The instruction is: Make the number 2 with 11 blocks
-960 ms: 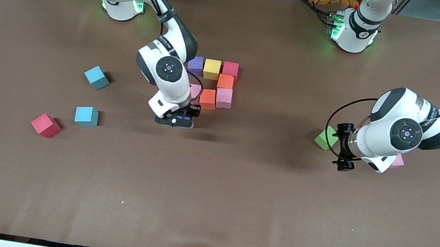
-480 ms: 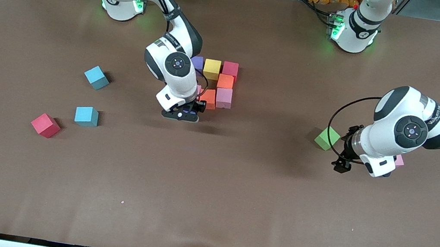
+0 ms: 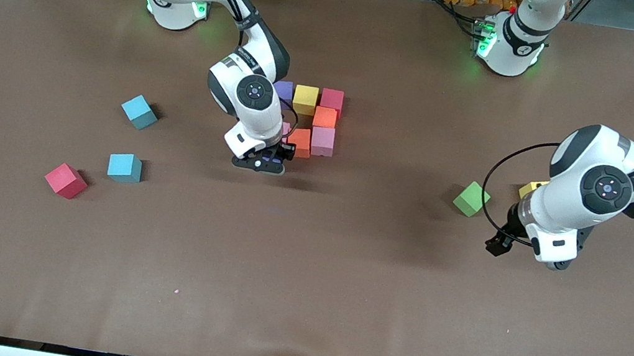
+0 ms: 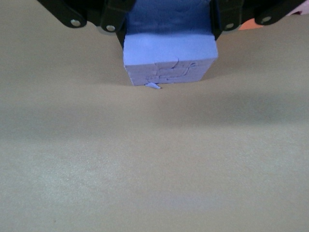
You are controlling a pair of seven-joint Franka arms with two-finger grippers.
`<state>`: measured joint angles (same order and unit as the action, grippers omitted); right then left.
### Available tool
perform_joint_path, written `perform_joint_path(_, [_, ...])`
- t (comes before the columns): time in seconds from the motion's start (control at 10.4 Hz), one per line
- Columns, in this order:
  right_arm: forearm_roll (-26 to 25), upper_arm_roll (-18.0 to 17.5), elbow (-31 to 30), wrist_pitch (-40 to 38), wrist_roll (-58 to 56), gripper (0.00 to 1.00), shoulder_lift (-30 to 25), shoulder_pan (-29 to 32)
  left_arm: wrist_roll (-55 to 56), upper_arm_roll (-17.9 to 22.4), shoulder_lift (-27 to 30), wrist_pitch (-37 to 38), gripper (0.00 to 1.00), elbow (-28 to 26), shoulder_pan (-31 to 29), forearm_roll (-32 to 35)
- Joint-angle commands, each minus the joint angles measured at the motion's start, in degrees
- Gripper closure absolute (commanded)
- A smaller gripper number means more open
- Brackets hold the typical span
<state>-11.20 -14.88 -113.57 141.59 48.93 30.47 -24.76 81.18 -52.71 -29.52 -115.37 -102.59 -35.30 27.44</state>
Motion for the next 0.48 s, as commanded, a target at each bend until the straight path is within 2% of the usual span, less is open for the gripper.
perform_joint_path(0.0, [-0.2, 0.2, -1.4, 0.6, 1.5, 0.61, -1.1, -0.5, -7.8, -0.7, 2.5, 2.7, 0.00, 0.5, -1.3, 0.9])
perform_joint_path(0.1, [-0.2, 0.2, -1.3, 0.7, 2.9, 0.35, -1.0, -0.5, -10.8, -0.6, 3.4, 2.8, 0.00, 0.0, -1.8, 0.8])
perform_joint_path(0.19, [-0.2, 0.2, -1.2, 0.7, 3.4, 0.02, -1.1, -0.5, -15.1, 0.3, 5.2, 2.8, 0.00, -0.7, -1.6, -0.4])
perform_joint_path(0.38, [-0.1, 0.2, -0.5, -0.2, 3.5, 0.00, -1.6, -0.3, -21.6, 3.8, 7.5, 3.0, 0.00, -1.4, -0.5, -4.0])
